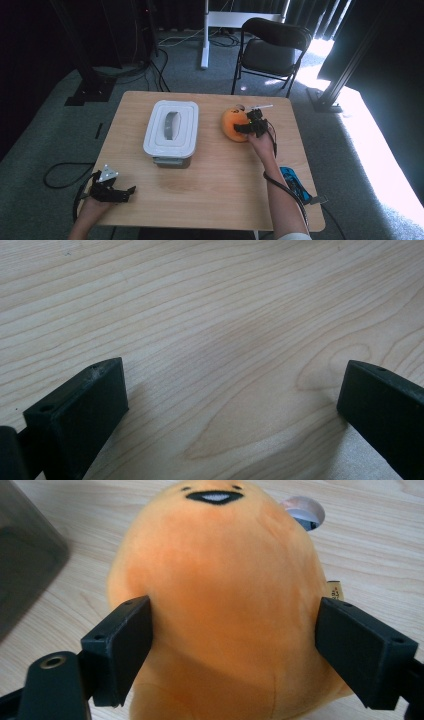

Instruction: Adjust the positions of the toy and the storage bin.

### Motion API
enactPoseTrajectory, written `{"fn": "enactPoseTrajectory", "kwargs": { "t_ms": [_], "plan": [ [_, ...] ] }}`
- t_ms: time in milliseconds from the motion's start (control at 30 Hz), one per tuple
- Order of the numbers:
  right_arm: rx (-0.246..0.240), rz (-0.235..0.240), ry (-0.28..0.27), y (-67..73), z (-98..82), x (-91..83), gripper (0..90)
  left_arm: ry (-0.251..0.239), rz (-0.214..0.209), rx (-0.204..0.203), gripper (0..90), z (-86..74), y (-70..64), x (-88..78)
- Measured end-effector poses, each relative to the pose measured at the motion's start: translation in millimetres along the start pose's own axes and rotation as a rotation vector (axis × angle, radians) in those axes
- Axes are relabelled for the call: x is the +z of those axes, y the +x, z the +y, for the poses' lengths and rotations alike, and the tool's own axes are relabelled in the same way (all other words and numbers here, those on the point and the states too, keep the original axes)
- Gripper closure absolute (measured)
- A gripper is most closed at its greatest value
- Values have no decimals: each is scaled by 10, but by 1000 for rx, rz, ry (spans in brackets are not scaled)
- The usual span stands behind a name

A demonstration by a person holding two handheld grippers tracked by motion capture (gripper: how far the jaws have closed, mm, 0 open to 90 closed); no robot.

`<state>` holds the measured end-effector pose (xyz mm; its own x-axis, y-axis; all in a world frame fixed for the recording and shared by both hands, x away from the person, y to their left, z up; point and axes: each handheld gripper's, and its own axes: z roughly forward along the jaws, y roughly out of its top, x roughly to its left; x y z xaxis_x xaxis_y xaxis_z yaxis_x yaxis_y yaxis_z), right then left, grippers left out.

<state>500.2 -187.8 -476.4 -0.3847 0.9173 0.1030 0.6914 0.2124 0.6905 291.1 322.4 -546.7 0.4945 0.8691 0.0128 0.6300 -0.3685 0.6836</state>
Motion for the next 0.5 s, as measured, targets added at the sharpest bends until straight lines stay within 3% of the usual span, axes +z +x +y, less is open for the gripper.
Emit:
{"fn": "enactPoseTrajectory", "kwargs": {
  "t_ms": [167,267,333,400,467,500],
  "plan": [
    [-6,23,-32,-23,-64,39,198,0,0,0,2,0,0,0],
    [-15,43,-79,-27,-133,63,277,0,0,0,2,0,0,0],
    [-19,47,-76,-23,-134,65,309,0,0,0,2,0,0,0],
    [-7,48,-33,7,-110,46,427,0,0,0,2,0,0,0],
    [-13,39,-21,20,-102,39,470,0,0,0,2,0,0,0],
    [-12,31,0,47,-92,26,547,0,0,0,2,0,0,0]
  ]
}}
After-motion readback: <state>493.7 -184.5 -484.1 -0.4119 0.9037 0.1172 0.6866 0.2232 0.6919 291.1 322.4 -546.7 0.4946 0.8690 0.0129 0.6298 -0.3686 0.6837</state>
